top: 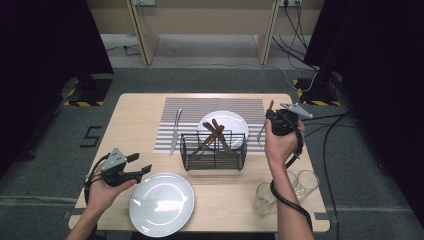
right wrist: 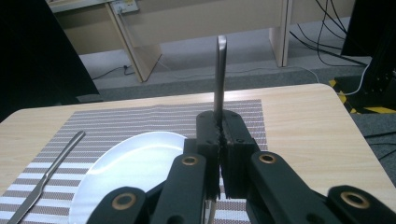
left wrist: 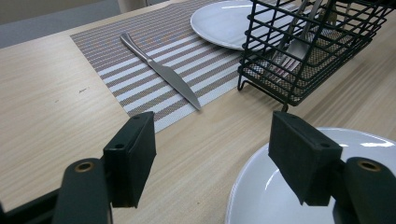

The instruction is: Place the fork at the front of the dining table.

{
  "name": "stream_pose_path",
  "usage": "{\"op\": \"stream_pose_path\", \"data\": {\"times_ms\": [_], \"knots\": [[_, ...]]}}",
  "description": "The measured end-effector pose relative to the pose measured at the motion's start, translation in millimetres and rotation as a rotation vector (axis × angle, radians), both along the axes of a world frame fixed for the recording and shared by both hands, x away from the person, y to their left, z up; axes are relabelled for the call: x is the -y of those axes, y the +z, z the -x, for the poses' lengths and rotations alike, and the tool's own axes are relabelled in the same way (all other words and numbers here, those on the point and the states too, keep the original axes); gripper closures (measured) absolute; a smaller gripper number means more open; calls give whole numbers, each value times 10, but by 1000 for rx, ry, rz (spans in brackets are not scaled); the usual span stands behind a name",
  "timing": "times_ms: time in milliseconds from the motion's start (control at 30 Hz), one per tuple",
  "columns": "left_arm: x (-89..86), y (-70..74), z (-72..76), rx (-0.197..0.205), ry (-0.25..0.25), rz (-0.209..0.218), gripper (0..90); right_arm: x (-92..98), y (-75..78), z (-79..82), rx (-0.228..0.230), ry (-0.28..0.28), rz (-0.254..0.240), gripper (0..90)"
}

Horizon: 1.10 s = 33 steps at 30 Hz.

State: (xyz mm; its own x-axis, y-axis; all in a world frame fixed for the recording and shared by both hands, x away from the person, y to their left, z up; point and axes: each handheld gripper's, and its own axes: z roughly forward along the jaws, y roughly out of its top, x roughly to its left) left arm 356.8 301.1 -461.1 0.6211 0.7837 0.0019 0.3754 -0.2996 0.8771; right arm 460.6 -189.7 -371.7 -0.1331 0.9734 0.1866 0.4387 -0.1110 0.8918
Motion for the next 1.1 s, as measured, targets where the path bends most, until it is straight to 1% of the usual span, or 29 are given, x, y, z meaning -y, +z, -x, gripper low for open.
{"op": "stream_pose_path", "data": {"times_ms": [333, 733, 1100], "knots": [[1, 2, -1, 1, -1, 0, 317, 4, -48, -34, -17, -6, -3, 874], [-1, 3, -1, 1, 0, 1, 317, -9, -52, -59, -18, -2, -2, 874], [1, 3, -1, 1, 0, 1, 317, -7, -120, -88, -45, -8, 3, 874]]}}
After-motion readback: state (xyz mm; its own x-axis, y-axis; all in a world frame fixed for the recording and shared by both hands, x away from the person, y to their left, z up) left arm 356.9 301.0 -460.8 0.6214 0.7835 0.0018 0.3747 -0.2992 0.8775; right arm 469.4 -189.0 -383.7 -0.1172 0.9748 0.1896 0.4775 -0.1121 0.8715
